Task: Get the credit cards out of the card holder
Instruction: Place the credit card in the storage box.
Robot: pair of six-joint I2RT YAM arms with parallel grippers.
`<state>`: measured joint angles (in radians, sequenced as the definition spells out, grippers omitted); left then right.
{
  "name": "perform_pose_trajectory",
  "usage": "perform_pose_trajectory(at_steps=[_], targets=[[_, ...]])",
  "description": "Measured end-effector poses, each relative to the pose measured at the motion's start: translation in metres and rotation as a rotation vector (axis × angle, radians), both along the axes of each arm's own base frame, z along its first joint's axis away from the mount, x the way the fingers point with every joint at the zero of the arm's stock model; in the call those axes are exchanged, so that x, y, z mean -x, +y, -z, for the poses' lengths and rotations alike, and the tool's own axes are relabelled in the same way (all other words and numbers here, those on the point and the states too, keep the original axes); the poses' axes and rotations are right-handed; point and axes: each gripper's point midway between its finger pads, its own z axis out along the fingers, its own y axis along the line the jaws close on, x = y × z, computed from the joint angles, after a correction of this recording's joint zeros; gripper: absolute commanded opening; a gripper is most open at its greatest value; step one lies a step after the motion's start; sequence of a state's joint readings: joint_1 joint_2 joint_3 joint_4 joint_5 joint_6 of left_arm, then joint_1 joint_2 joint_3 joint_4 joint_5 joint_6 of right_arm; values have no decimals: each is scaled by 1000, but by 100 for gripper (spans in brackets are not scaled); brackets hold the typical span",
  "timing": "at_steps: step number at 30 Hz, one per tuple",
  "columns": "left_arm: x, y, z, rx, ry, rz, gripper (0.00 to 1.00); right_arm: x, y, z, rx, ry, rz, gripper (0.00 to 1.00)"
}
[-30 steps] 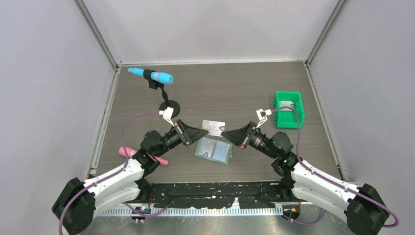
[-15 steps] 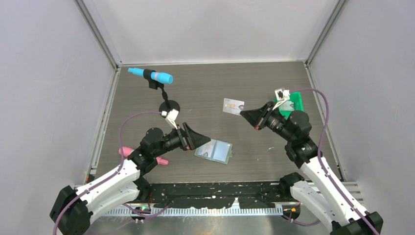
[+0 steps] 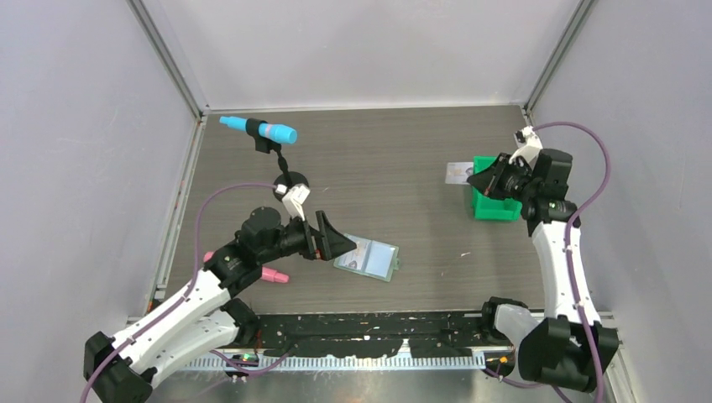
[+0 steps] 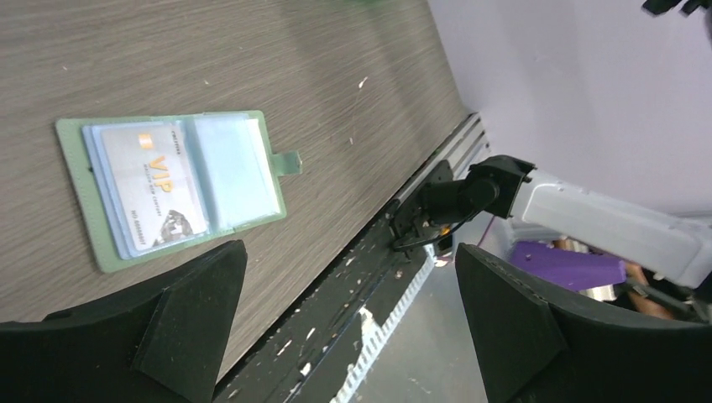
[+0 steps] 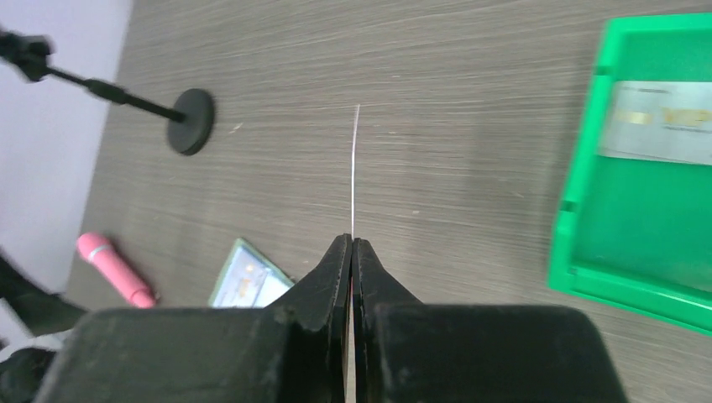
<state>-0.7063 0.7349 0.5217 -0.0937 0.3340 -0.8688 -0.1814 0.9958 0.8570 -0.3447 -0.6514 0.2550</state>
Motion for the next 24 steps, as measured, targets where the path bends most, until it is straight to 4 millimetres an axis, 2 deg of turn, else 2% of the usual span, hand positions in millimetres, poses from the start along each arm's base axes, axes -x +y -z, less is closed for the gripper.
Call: perform_pose_trajectory(at_steps=[3, 7, 14, 19, 24], targets=[[-1, 3, -10, -68, -22, 21, 100, -9, -24, 8, 57, 55, 50, 5], [2, 11, -10, -151, -43, 35, 100, -16, -51, 19, 114, 123, 94, 5], [-2, 25, 11, -294, -39, 21, 100, -19, -94, 45, 167, 235, 186, 5], [-6, 30, 29, -372, -20, 25, 100, -24, -114, 62, 220, 305, 230, 5], [-9, 31, 37, -405, -18, 24, 100, -32, -131, 70, 275, 348, 273, 5]])
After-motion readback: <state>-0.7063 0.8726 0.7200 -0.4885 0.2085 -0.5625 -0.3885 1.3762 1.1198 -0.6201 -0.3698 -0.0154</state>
